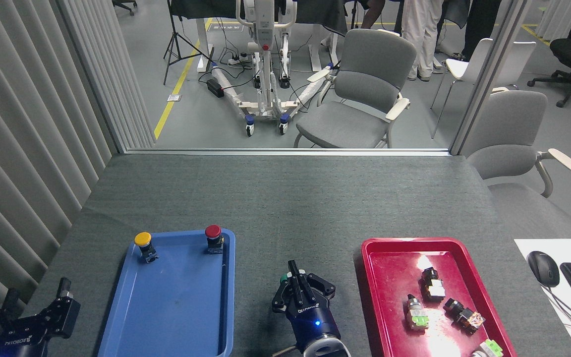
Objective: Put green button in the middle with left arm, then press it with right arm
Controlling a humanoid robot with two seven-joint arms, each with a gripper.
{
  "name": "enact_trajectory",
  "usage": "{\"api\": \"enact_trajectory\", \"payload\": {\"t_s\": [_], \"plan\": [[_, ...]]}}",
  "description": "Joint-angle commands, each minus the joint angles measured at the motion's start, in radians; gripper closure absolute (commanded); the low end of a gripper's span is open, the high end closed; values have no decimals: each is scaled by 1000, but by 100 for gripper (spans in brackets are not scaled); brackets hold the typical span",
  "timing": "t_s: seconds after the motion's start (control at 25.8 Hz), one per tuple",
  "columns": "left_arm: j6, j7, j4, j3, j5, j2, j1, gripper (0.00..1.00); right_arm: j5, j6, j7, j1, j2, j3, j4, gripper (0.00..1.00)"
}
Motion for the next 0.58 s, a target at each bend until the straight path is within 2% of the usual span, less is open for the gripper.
{"api": "enact_trajectory", "payload": {"t_s": [0.0,0.12,0.31,0.43,0.54], "plan": [[-30,-62,-63,42,-3,-49,4,0,-7,-1,1,-15,1,12,34,95],[-78,-66,-108,79,-5,-116,40,0,-10,0,1,-15,1,12,43,95],[-263,-71,-154,128,-17,-193,106,1,-12,2,1,-15,1,12,74,95],[-277,-69,-149,130,-17,-239,119,1,-12,2,1,-15,1,12,85,95],[-276,-68,-149,125,-17,-242,151,1,-12,3,4,-15,1,12,85,95]]}}
